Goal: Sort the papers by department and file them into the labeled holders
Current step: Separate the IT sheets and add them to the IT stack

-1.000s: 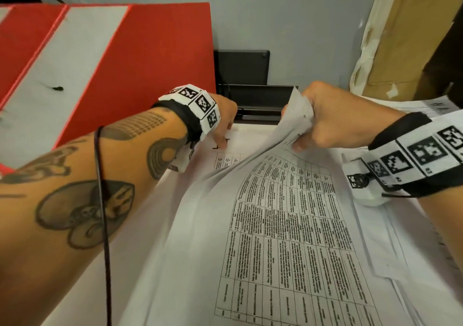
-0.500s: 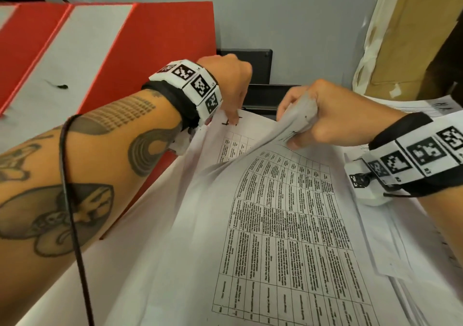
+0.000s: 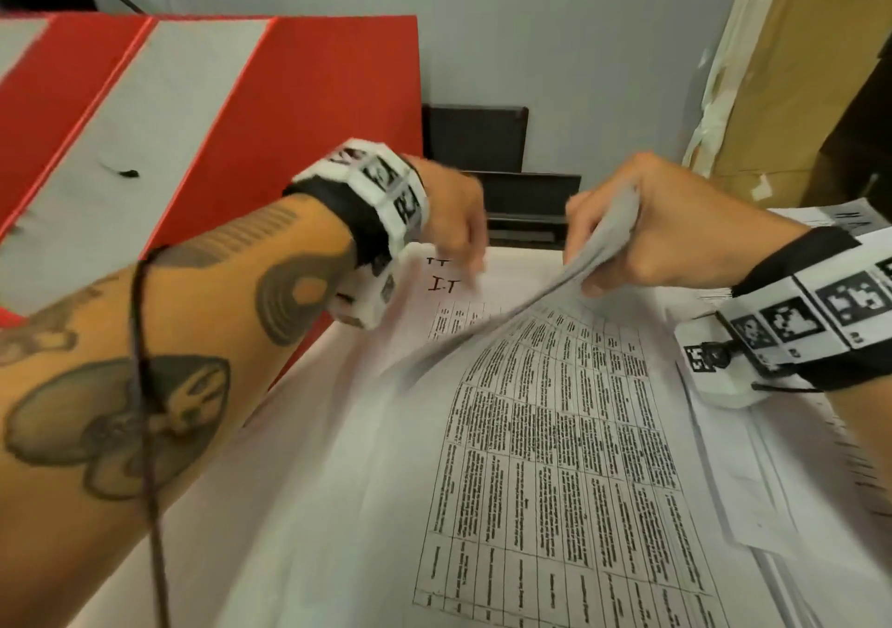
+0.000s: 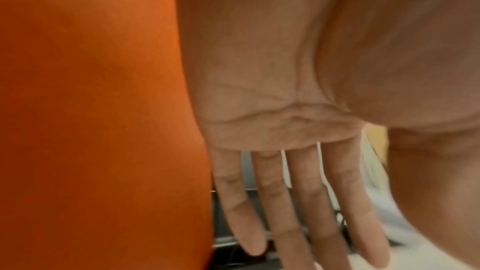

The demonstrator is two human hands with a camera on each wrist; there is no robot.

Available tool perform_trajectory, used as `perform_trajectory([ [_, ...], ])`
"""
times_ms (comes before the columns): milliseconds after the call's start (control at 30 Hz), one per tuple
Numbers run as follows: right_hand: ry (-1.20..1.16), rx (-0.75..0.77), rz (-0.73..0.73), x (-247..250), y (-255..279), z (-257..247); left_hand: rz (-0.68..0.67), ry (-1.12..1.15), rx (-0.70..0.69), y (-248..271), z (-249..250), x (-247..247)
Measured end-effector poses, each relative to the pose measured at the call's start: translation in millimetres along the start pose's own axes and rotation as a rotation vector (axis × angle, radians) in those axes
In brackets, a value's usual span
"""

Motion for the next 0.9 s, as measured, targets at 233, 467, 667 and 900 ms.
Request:
perform_trajectory([
  [233,-0.071,-0.026,-0.03,-5,-5,12,-0.096,-0.268,0.138,-28,-15,-21],
  [467,-0.049,-0.041,0.046,-2,-7,7,0.05,-0.202,0.078,1,4,12],
  [667,-0.019,-0.051,0.051,-3,-4,6,-0.038,0.272,-0.264,47,63,43],
  [900,-0.014,-0.051,0.125,6,-3,4,0.095,0.111,0.07,17,8,32],
])
Point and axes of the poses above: each hand's wrist, its own y-axis away from the middle knuckle, its own x-axis out of the back of the hand, z = x × y, the point moved 6 cm from there along -y, towards the middle knuckle, and after that the axes turned 2 degrees about -y, right-handed, at the moved point
